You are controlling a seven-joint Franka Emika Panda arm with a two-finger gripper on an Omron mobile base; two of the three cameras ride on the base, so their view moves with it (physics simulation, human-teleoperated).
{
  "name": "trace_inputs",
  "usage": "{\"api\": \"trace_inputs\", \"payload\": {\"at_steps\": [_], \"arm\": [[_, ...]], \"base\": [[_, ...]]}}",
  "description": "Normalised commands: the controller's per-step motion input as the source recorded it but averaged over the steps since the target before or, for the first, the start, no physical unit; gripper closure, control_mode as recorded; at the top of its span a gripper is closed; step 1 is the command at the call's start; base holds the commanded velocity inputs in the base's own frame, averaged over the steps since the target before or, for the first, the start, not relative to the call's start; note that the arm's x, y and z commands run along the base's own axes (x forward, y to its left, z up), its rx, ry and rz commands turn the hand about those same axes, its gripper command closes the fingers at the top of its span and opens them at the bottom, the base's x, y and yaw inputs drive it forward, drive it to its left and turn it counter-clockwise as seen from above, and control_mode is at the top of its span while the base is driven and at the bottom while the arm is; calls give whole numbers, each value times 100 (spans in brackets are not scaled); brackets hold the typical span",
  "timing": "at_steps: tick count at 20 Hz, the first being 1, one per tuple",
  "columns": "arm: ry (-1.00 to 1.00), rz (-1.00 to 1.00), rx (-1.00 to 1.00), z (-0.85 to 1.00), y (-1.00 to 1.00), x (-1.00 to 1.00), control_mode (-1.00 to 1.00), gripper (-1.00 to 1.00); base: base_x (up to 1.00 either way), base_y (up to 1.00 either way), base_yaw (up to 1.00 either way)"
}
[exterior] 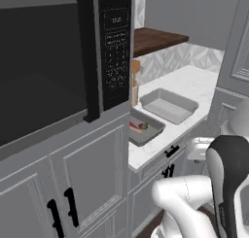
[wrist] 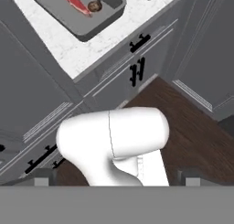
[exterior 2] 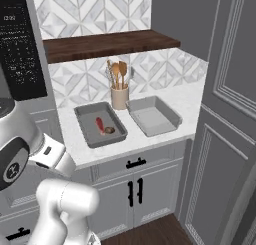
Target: Place one mushroom and one steak in each tupperware on the nearby counter, to pack two identical lunches.
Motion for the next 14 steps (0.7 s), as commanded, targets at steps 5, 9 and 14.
{"api": "trace_inputs", "payload": {"at_steps": [5, 9, 14], "arm": [[0, 0, 0, 0, 0, 0, 100, -100], [0, 0, 0, 0, 0, 0, 100, -100], [0, 0, 0, 0, 0, 0, 100, -100]], "base": [[-100, 84, 0], [-100, 11, -36], [-72, 0, -73]]}}
